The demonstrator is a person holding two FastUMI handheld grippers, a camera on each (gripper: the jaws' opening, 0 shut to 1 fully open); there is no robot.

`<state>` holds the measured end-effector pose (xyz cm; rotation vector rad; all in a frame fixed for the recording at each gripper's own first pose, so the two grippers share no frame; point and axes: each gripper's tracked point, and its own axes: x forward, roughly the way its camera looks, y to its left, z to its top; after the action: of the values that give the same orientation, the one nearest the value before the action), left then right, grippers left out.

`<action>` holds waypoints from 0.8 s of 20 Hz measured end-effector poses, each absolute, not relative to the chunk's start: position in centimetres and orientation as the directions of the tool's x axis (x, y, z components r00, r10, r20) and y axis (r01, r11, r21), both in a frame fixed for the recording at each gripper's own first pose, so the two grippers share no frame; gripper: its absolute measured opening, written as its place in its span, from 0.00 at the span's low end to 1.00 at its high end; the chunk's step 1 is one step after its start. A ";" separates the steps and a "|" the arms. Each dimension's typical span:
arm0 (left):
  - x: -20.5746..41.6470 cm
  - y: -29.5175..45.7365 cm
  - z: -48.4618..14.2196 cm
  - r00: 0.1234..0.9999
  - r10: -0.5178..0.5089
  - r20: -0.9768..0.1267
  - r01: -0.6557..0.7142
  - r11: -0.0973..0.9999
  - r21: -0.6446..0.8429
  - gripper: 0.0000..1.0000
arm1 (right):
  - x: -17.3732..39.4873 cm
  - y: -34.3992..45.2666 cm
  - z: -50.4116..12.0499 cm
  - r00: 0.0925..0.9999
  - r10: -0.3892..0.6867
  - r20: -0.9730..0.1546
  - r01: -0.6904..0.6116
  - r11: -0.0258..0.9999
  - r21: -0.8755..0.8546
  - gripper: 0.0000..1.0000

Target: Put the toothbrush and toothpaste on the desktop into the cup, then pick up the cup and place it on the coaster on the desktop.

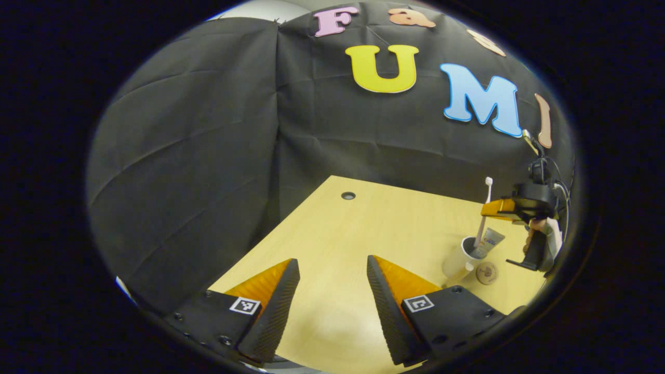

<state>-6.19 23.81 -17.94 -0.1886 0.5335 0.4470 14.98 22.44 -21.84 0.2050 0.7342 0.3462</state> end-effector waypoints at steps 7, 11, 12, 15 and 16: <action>-5.7 22.2 -18.2 0.782 0.315 -0.538 -0.406 0.912 -0.056 0.85 | 11.2 21.6 -22.7 0.695 0.419 -0.585 -0.296 0.908 0.298 0.24; -2.1 17.6 -18.0 0.814 0.233 -0.532 -0.319 0.945 -0.074 0.84 | 9.3 19.9 -21.3 0.706 0.412 -0.576 -0.296 0.910 0.289 0.70; -1.6 16.8 -17.9 0.822 0.208 -0.530 -0.293 0.953 -0.080 0.84 | 9.0 19.4 -20.8 0.711 0.407 -0.573 -0.293 0.913 0.284 0.70; 0.3 14.1 -18.5 0.840 0.124 -0.529 -0.208 0.972 -0.104 0.84 | 8.4 18.0 -19.5 0.721 0.402 -0.564 -0.278 0.914 0.296 0.70; 0.6 12.8 -18.2 0.844 0.097 -0.528 -0.180 0.978 -0.109 0.84 | 8.2 17.4 -18.9 0.725 0.401 -0.560 -0.268 0.913 0.306 0.70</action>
<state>0.58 12.82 -18.16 -0.1564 0.5483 0.1466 8.19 17.40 -18.91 0.2103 0.6644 0.3717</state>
